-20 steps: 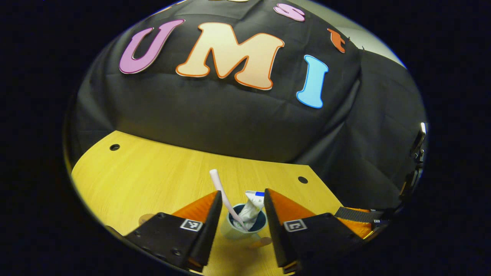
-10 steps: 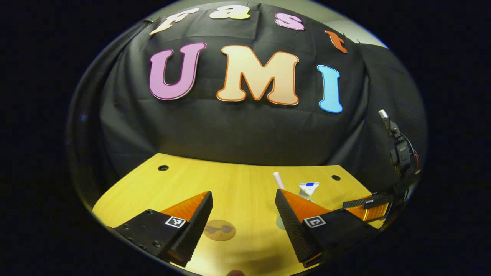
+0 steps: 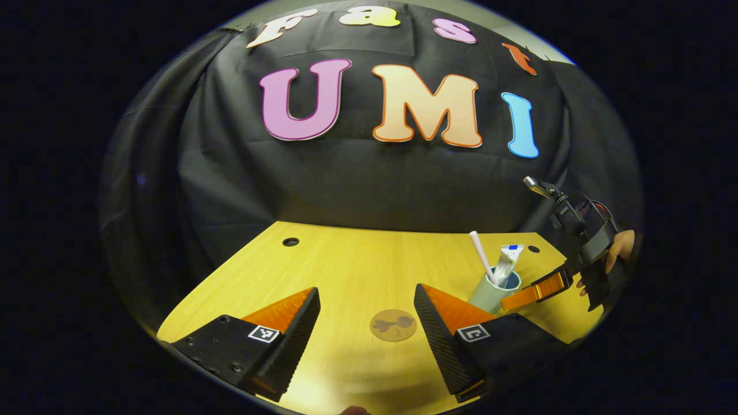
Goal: Put the toothbrush and toothpaste on the desktop into the cup, then pick up the cup and place it on the coaster on the desktop.
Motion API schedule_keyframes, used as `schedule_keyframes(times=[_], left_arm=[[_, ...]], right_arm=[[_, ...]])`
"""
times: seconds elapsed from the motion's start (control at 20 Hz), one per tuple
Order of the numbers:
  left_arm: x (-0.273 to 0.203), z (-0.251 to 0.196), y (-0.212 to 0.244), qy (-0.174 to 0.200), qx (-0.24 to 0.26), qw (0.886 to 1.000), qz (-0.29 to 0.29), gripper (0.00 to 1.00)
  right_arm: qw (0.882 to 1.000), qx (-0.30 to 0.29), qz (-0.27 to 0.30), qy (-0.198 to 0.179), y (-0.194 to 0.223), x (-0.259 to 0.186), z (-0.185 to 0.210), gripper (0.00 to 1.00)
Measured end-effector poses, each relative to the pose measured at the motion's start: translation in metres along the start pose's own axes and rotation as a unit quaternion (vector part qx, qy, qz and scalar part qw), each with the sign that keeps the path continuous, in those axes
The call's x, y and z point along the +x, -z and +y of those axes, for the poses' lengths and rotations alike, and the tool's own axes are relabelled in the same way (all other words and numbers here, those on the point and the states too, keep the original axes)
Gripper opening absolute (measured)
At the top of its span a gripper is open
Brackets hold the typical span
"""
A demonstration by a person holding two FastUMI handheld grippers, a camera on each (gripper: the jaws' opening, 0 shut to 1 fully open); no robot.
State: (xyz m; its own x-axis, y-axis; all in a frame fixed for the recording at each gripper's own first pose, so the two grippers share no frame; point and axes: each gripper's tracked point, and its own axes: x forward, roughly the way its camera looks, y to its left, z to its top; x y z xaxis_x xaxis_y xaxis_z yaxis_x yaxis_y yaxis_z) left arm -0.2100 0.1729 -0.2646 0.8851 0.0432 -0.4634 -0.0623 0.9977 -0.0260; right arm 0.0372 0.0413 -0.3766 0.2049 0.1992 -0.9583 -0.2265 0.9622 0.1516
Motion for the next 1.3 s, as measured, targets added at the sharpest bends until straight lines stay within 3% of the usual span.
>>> schedule_keyframes(times=[0.05, 0.15, 0.2, 0.4, 0.55, 0.6, 0.85, 1.0, 1.3], left_arm=[[-0.003, 0.011, 0.002, -0.009, -0.005, 1.0, 0.004, 0.95], [-0.005, 0.031, 0.007, -0.025, -0.012, 1.0, 0.009, 0.95], [-0.007, 0.043, 0.01, -0.034, -0.014, 0.999, 0.013, 0.95], [-0.012, 0.063, 0.014, -0.049, -0.018, 0.999, 0.016, 0.95], [-0.009, 0.07, 0.013, -0.051, -0.016, 0.998, 0.017, 0.95], [-0.009, 0.071, 0.013, -0.05, -0.014, 0.998, 0.019, 0.95], [-0.007, 0.075, 0.012, -0.049, -0.007, 0.999, 0.017, 0.95], [-0.005, 0.078, 0.011, -0.049, -0.005, 0.999, 0.017, 0.95], [-0.007, 0.085, 0.011, -0.047, -0.009, 0.999, 0.017, 0.95]], right_arm=[[1.0, -0.005, 0.012, 0.001, 0.001, 0.007, 0.002, 0.97], [0.999, -0.017, 0.029, 0.013, 0.001, 0.017, 0.001, 0.88], [0.999, -0.023, 0.034, 0.019, 0.001, 0.021, 0.0, 0.95], [0.997, -0.047, 0.051, 0.046, 0.0, 0.032, -0.007, 0.86], [0.995, -0.052, 0.066, 0.051, 0.007, 0.037, -0.011, 0.68], [0.994, -0.056, 0.072, 0.053, 0.011, 0.041, -0.012, 0.73], [0.991, -0.077, 0.089, 0.058, 0.019, 0.042, -0.018, 0.3], [0.991, -0.083, 0.084, 0.057, 0.019, 0.042, -0.015, 0.32], [0.994, -0.09, 0.056, 0.02, 0.014, 0.044, -0.003, 0.32]])
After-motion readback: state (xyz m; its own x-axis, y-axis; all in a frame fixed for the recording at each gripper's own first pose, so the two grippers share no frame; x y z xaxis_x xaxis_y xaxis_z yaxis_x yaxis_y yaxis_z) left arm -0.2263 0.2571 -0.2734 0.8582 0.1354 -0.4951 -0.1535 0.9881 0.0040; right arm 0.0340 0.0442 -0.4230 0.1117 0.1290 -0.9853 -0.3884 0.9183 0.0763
